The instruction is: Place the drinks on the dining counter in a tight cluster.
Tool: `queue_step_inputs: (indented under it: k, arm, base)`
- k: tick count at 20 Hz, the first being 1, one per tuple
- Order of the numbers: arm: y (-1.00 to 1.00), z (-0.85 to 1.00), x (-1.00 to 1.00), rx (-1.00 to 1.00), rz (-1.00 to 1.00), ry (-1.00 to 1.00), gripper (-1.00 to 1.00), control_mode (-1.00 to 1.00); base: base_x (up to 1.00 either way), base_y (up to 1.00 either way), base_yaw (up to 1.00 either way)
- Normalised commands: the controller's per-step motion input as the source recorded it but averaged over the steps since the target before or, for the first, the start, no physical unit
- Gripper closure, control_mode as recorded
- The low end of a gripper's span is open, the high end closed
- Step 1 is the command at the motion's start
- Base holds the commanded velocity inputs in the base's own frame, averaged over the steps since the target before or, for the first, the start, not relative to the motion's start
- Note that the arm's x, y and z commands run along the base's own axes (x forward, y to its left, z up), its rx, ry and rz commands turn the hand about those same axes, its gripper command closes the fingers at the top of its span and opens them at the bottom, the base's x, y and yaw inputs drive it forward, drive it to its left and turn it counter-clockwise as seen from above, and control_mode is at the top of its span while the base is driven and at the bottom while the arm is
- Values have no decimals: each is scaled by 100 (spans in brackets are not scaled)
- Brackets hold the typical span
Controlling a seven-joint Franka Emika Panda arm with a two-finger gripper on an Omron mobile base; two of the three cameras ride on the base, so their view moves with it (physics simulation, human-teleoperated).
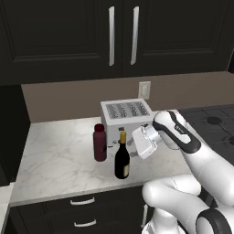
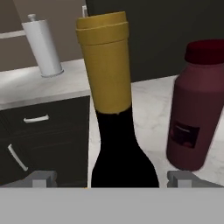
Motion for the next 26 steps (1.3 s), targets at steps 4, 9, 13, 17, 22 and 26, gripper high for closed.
queue_step_inputs:
  k: [4, 9, 13, 17, 22, 26]
  arm:
    - [0, -10, 3, 0, 0, 5, -100, -100]
    - [6, -2, 6, 0, 0, 4, -100, -100]
    - [8, 0, 0, 0, 0, 2, -100, -100]
    - [6, 0, 0, 0, 0, 1, -100, -100]
    - [0, -6, 4, 0, 0, 0, -100, -100]
    - [6, -6, 5, 0, 0, 0, -100, -100]
  base:
    - [0, 0, 0]
    - [0, 0, 0]
    - [0, 0, 0]
    - [0, 0, 0]
    - [0, 0, 0]
    - [0, 0, 0]
